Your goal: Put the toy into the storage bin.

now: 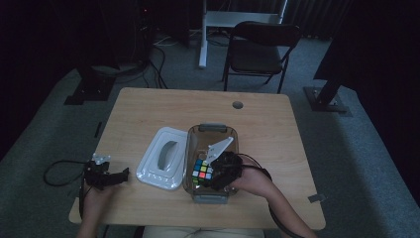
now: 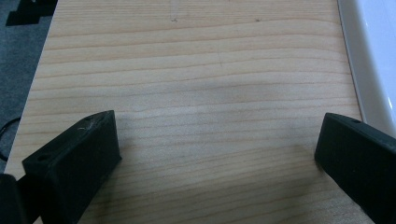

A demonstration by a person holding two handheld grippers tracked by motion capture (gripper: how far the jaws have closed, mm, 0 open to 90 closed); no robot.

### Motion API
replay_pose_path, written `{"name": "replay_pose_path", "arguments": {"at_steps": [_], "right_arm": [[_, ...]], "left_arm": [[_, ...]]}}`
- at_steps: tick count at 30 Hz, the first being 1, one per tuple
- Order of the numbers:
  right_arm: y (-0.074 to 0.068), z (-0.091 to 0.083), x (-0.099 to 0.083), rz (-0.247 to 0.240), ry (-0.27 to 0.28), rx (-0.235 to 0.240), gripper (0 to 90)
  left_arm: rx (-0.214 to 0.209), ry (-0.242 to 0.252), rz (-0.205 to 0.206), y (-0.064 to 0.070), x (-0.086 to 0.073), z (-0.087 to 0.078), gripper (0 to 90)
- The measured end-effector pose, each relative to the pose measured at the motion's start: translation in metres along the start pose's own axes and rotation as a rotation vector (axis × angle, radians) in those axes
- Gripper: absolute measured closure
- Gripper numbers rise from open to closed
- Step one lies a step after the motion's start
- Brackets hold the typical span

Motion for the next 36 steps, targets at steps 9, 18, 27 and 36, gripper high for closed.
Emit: {"name": "replay_pose_path", "arguments": {"at_steps": [9, 18, 27, 36], "right_arm": [[0.005, 0.012, -0.002, -0.009, -0.078, 0.016, 33.6], [0.006, 0.025, -0.011, -0.037, -0.188, 0.038, 33.6], [0.010, 0.032, -0.017, -0.041, -0.269, 0.028, 33.6], [0.011, 0.037, -0.022, -0.039, -0.330, 0.032, 33.6]], "left_arm": [[-0.001, -0.001, 0.001, 0.000, 0.000, 0.000, 0.5], [-0.001, 0.000, 0.001, 0.000, 0.000, 0.000, 0.5], [-0.002, -0.002, 0.002, 0.000, 0.000, 0.000, 0.5], [-0.002, -0.001, 0.001, 0.000, 0.000, 0.000, 0.5]]}}
Point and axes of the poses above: each handheld gripper's, and its own axes: z roughly forward along the jaws, x roughly out of its top, y roughly to its right, the point moved 9 cm from there along z, roughly forward along the jaws, and after that the axes turned 14 degrees about y, right-handed, at the moved point
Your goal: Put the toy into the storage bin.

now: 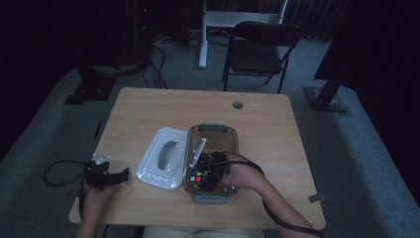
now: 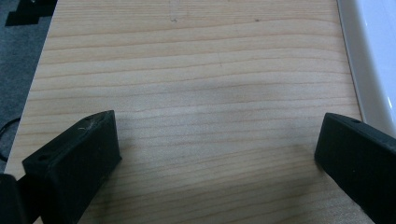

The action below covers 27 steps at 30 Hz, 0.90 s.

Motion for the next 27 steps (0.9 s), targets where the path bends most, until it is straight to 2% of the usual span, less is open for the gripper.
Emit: {"name": "replay_pose_path", "arguments": {"at_steps": [5, 15, 27], "right_arm": [[0.002, 0.002, -0.001, 0.011, -0.032, -0.009, 33.6], [0.004, 0.009, -0.002, -0.033, -0.105, -0.046, 33.6], [0.003, 0.017, 0.002, -0.059, -0.154, -0.039, 33.5]], "left_arm": [[0.000, 0.000, 0.001, 0.000, 0.000, 0.000, 0.5], [0.000, 0.000, 0.000, 0.000, 0.000, 0.000, 0.5], [-0.001, -0.001, 0.001, 0.000, 0.000, 0.000, 0.5]]}}
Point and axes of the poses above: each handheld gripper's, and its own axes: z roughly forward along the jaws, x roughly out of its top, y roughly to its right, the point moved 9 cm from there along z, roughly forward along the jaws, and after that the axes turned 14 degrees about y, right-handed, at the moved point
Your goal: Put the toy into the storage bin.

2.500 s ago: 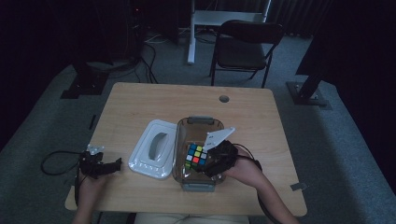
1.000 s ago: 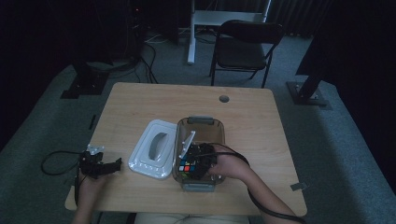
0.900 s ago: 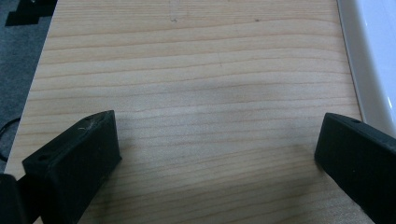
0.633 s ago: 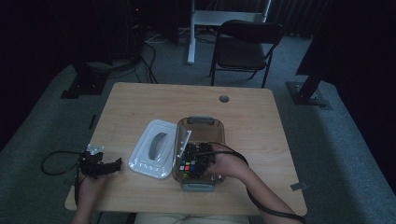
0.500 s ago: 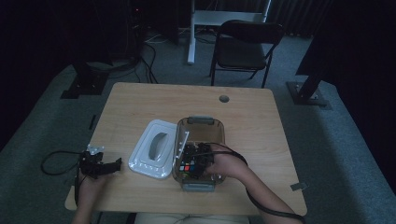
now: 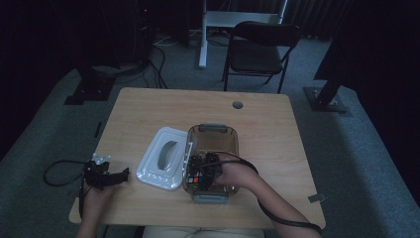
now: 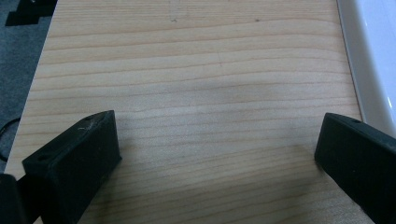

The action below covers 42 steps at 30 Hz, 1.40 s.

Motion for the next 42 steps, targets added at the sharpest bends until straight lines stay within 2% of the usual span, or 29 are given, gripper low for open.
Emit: {"name": "replay_pose_path", "arguments": {"at_steps": [12, 24, 30, 35, 42], "right_arm": [[-0.001, 0.001, 0.001, 0.015, -0.026, 0.015, 33.4], [-0.003, 0.002, -0.001, 0.020, -0.049, 0.060, 33.1], [-0.003, 0.000, 0.006, 0.040, -0.013, 0.069, 30.8], [-0.002, -0.001, 0.004, 0.052, -0.011, 0.066, 30.9], [0.003, -0.012, 0.005, 0.097, 0.052, 0.051, 30.7]], "left_arm": [[0.000, 0.001, -0.001, 0.000, 0.000, 0.000, 0.5], [0.000, 0.001, 0.000, 0.000, 0.000, 0.000, 0.5], [-0.001, 0.000, 0.001, 0.000, 0.000, 0.000, 0.5], [-0.001, 0.000, 0.001, 0.000, 0.000, 0.000, 0.5], [-0.001, 0.000, 0.001, 0.000, 0.000, 0.000, 0.5]]}}
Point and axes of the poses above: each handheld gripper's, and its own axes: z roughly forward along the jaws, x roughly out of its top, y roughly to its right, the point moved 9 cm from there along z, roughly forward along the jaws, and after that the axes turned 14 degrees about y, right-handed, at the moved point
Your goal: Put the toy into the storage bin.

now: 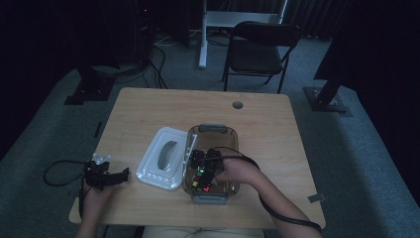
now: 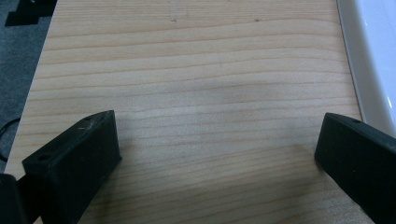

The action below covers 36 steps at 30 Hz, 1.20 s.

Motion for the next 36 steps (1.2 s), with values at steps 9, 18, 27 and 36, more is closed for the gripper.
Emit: {"name": "replay_pose_path", "arguments": {"at_steps": [9, 18, 27, 36], "right_arm": [[0.003, -0.010, -0.005, 0.037, 0.081, -0.006, 28.5], [0.008, -0.023, -0.011, 0.083, 0.174, -0.037, 20.2], [0.015, -0.043, -0.014, 0.125, 0.318, -0.086, 13.1], [0.023, -0.069, -0.019, 0.188, 0.494, -0.109, 11.6]], "left_arm": [[0.000, 0.000, -0.001, 0.000, 0.000, 0.000, 0.5], [0.000, 0.000, 0.000, 0.000, 0.000, 0.000, 0.5], [0.000, 0.000, -0.001, 0.000, 0.000, 0.000, 0.5], [0.000, 0.001, -0.001, 0.000, 0.000, 0.000, 0.5]]}}
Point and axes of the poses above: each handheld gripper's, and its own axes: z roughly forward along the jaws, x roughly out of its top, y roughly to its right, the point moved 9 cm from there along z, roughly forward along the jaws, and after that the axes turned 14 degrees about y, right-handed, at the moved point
